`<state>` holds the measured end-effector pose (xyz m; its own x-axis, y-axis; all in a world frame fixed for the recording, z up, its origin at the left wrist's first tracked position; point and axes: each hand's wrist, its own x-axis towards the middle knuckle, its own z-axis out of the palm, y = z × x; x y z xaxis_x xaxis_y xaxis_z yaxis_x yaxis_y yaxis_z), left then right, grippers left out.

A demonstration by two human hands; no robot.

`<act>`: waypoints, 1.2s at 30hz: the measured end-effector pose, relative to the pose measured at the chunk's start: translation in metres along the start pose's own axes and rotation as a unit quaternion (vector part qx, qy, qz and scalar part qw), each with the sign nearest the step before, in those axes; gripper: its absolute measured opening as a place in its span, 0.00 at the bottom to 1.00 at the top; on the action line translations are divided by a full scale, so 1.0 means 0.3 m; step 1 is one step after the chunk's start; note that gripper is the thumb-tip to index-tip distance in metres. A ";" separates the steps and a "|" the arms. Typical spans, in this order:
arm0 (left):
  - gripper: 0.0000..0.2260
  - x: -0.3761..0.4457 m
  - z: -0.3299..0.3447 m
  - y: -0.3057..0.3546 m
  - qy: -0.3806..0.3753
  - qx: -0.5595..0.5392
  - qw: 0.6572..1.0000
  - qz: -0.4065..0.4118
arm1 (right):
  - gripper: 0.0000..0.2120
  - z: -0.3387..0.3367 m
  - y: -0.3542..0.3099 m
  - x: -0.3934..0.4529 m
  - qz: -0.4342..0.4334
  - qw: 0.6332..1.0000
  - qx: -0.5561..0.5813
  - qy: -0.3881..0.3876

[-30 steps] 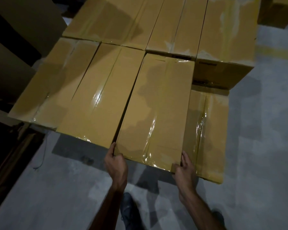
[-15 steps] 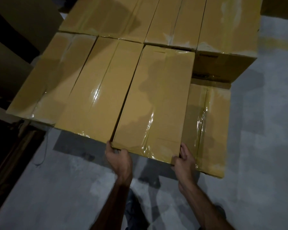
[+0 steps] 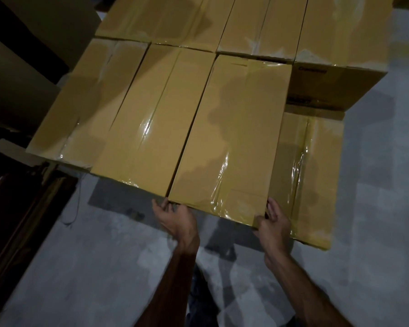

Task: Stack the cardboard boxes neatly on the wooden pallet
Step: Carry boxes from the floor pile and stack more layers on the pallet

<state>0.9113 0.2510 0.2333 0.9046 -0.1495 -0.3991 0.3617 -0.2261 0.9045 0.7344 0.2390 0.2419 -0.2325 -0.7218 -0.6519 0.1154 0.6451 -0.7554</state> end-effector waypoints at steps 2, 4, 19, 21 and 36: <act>0.37 0.005 0.000 -0.003 -0.003 -0.011 1.000 -0.004 | 0.32 -0.001 0.006 0.004 -0.003 1.000 -0.001 -0.002; 0.38 0.017 -0.001 -0.013 -0.003 -0.015 1.000 -0.004 | 0.32 0.000 0.016 0.004 -0.006 1.000 -0.008 -0.001; 0.37 0.068 -0.019 -0.055 -0.057 0.008 0.998 0.021 | 0.31 0.003 0.053 0.018 -0.010 1.000 -0.013 -0.004; 0.37 0.075 -0.025 -0.064 -0.075 0.015 0.997 0.029 | 0.29 0.000 0.054 0.019 -0.016 1.000 -0.023 -0.013; 0.32 0.101 -0.076 -0.075 -0.142 0.122 0.980 0.072 | 0.29 -0.030 0.145 0.065 -0.085 0.986 -0.131 -0.061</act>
<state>0.9359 0.2734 0.2042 0.8306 -0.4512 -0.3263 0.1384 -0.4004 0.9058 0.7263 0.2552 0.1969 -0.1068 -0.8399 -0.5322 -0.1729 0.5428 -0.8219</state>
